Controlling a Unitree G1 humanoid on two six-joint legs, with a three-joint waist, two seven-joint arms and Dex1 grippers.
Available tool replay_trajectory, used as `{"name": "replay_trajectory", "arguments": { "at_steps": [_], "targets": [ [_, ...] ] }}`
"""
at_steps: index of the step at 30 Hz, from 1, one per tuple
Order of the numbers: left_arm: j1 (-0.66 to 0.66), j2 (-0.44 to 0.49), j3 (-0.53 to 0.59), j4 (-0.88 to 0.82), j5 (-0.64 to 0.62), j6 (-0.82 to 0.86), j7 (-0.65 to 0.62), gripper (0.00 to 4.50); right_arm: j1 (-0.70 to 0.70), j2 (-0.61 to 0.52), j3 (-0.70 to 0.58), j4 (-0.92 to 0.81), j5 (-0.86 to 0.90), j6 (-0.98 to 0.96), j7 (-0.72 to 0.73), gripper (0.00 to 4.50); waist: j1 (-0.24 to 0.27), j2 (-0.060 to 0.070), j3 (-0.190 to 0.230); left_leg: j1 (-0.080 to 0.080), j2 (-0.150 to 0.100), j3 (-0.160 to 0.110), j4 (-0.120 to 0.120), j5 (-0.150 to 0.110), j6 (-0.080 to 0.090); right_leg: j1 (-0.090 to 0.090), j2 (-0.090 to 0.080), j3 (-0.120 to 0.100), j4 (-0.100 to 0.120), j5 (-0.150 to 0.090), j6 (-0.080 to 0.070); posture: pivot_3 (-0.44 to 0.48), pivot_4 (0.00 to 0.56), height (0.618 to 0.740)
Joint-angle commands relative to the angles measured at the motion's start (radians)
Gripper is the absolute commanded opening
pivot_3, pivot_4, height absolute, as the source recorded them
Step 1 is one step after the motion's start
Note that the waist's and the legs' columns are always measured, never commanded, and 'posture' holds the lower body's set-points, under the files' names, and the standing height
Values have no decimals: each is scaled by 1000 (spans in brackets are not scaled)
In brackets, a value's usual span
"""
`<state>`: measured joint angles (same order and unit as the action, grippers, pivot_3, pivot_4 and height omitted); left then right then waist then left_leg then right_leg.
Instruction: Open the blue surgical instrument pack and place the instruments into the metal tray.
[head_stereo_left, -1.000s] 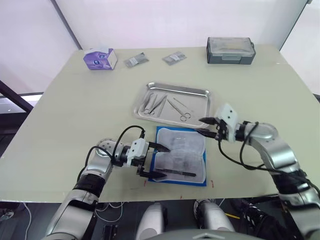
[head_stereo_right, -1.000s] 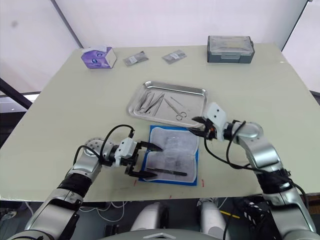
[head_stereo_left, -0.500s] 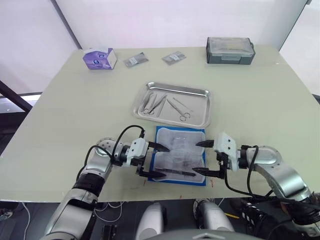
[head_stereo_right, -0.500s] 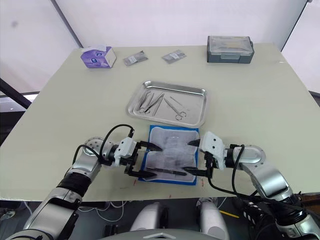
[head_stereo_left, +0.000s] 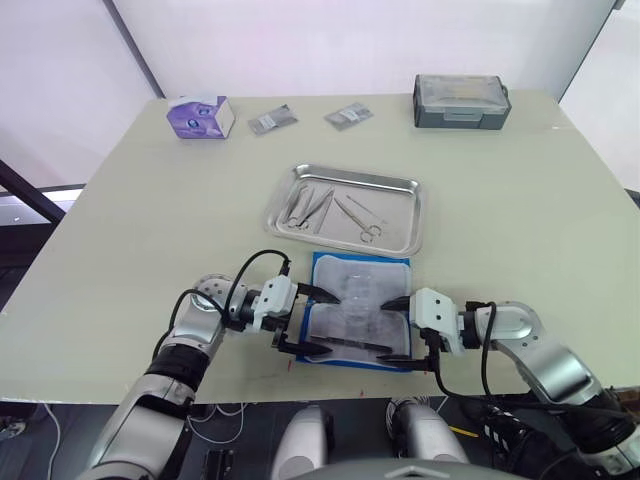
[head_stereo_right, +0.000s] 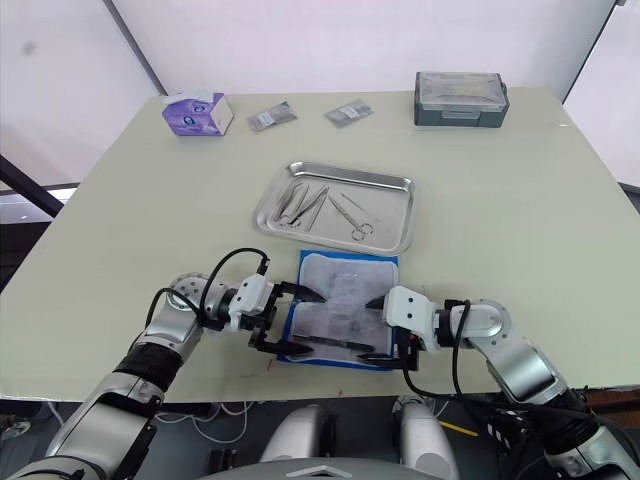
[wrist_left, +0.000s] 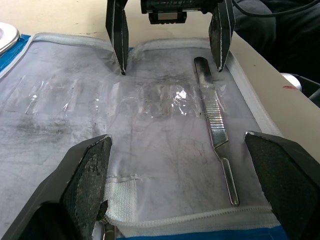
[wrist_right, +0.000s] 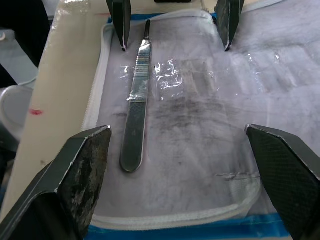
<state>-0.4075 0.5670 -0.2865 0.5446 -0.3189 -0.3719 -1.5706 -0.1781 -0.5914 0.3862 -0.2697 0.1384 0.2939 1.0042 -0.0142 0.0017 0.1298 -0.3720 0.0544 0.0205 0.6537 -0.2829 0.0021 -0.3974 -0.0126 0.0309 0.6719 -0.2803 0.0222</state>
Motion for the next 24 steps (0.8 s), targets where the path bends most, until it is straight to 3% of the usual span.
{"name": "replay_trajectory", "arguments": {
  "at_steps": [1,3,6,8,12,24],
  "targets": [
    [51,16,-74,66,38,11,-44,4500,-1,-12,26,7,-35,-8,5,4100,0,0,0,0,0,0,0,0,0,0,0,0,0,0,0,0,150,731],
    [50,18,-76,67,36,11,-44,4500,0,-14,33,13,-42,-4,6,3632,-1,0,0,1,0,0,0,0,0,1,0,0,0,0,0,0,150,731],
    [49,21,-79,67,34,10,-44,4500,6,-14,41,20,-47,1,5,2363,-2,-1,0,2,0,0,0,0,0,1,0,0,0,0,0,0,150,731],
    [49,22,-81,66,31,9,-44,4500,10,-16,43,21,-46,4,4,1267,-2,-2,0,2,0,0,0,0,0,2,0,1,0,0,0,0,150,731],
    [56,25,-85,58,27,11,-44,4500,23,-22,38,11,-36,18,8,19,-3,-3,-1,3,1,1,0,0,0,2,1,1,0,0,0,0,150,731],
    [79,31,-85,35,13,21,-44,4500,28,-46,14,-139,10,95,5,19,-3,-4,-1,3,1,2,-1,0,0,2,1,3,0,0,-1,0,150,731]
  ]
}}
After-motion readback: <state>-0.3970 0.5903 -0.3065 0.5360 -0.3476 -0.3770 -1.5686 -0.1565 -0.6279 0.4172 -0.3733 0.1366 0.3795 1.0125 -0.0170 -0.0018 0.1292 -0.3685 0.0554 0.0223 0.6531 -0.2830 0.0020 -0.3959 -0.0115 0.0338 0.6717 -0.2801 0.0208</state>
